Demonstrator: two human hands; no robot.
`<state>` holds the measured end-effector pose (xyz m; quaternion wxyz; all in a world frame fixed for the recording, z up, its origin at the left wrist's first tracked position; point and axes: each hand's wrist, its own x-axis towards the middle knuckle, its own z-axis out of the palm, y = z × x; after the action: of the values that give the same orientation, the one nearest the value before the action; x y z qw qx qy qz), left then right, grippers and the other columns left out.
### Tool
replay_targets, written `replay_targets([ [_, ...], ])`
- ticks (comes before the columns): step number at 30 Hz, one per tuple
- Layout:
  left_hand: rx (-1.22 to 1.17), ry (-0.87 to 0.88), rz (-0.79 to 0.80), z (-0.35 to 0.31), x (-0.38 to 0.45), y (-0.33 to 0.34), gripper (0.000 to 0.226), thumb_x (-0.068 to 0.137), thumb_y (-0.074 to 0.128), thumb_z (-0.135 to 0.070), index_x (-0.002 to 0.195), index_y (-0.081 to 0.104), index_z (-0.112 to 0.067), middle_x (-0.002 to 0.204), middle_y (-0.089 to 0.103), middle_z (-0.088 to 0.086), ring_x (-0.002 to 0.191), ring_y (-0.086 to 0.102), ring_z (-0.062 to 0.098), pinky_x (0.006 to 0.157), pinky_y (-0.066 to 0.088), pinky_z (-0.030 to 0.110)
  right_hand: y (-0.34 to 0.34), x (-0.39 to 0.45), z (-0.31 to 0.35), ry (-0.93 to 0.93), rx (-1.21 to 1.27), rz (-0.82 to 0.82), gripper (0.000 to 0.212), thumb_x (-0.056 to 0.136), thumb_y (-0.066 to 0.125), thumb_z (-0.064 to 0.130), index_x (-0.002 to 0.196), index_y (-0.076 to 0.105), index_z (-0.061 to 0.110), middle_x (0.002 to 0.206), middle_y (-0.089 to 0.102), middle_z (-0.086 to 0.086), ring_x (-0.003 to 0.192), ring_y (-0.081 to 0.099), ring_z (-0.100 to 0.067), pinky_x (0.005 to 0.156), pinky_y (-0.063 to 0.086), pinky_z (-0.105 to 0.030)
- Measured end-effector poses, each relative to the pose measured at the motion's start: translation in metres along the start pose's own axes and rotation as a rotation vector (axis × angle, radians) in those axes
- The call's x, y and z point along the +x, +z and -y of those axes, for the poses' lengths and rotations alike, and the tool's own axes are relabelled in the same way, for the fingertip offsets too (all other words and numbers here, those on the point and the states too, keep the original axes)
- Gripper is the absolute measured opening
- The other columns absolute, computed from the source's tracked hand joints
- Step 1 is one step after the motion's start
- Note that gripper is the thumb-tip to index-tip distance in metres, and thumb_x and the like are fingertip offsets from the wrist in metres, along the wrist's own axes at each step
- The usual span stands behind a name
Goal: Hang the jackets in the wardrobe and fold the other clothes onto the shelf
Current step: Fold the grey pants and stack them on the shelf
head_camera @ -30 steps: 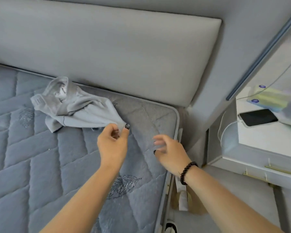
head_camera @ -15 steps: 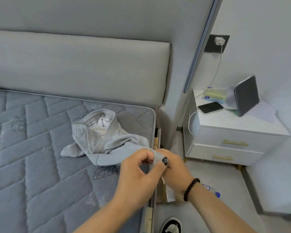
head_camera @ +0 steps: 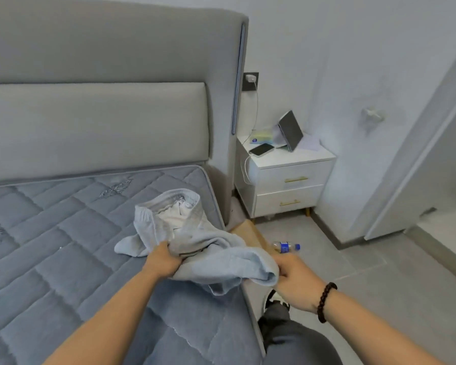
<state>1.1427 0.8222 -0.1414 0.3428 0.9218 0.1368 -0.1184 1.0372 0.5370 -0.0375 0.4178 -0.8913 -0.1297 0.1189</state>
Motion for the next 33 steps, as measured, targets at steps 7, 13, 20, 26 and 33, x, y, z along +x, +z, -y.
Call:
replay_targets([
  [7,0.495,0.021,-0.023,0.023,-0.011,0.008,0.023,0.092,0.05,-0.031,0.106,0.063,-0.019,0.121,0.056,0.004,0.114,0.052,0.025,0.096,0.047,0.04,0.015,-0.026,0.011,0.016,-0.303,0.174,0.019,0.092,0.055,0.017,0.082,0.071,0.015,0.085,0.067,-0.003,0.074,0.056,-0.012,0.069,0.045,-0.022],
  [13,0.299,0.601,-0.183,-0.021,-0.042,-0.018,0.018,0.094,0.043,-0.006,0.083,0.041,-0.02,0.079,0.057,0.002,0.077,0.048,0.022,0.085,0.035,0.035,0.006,-0.012,0.032,0.064,-0.342,0.107,0.026,0.093,0.055,0.021,0.117,0.065,0.025,0.119,0.065,0.006,0.105,0.059,-0.007,0.088,0.047,-0.015],
  [20,0.066,1.049,-0.011,-0.098,-0.107,-0.077,0.016,0.099,0.045,-0.008,0.098,0.047,-0.024,0.075,0.056,-0.006,0.066,0.049,0.008,0.065,0.04,0.023,-0.013,0.024,0.076,-0.068,-0.215,-0.089,0.06,0.085,0.063,0.016,0.14,0.04,0.026,0.141,0.046,0.004,0.129,0.043,-0.012,0.099,0.036,-0.022],
  [26,-0.039,1.196,0.128,-0.137,-0.149,-0.114,0.012,0.099,0.052,-0.015,0.098,0.057,-0.025,0.079,0.065,-0.015,0.067,0.056,0.006,0.063,0.041,0.015,-0.037,0.022,0.108,-0.142,0.158,0.118,0.043,0.06,0.059,0.004,0.088,0.064,0.037,0.083,0.064,0.02,0.083,0.06,-0.006,0.072,0.05,-0.026],
  [33,-0.38,0.842,0.42,-0.119,-0.138,-0.114,0.025,0.081,0.072,-0.036,0.085,0.064,-0.013,0.057,0.054,-0.006,0.052,0.043,0.006,0.05,0.033,0.017,-0.071,0.014,0.107,-0.205,-0.117,-0.002,0.01,0.073,0.077,0.005,0.067,0.07,0.009,0.105,0.069,0.001,0.111,0.055,0.003,0.09,0.042,-0.009],
])
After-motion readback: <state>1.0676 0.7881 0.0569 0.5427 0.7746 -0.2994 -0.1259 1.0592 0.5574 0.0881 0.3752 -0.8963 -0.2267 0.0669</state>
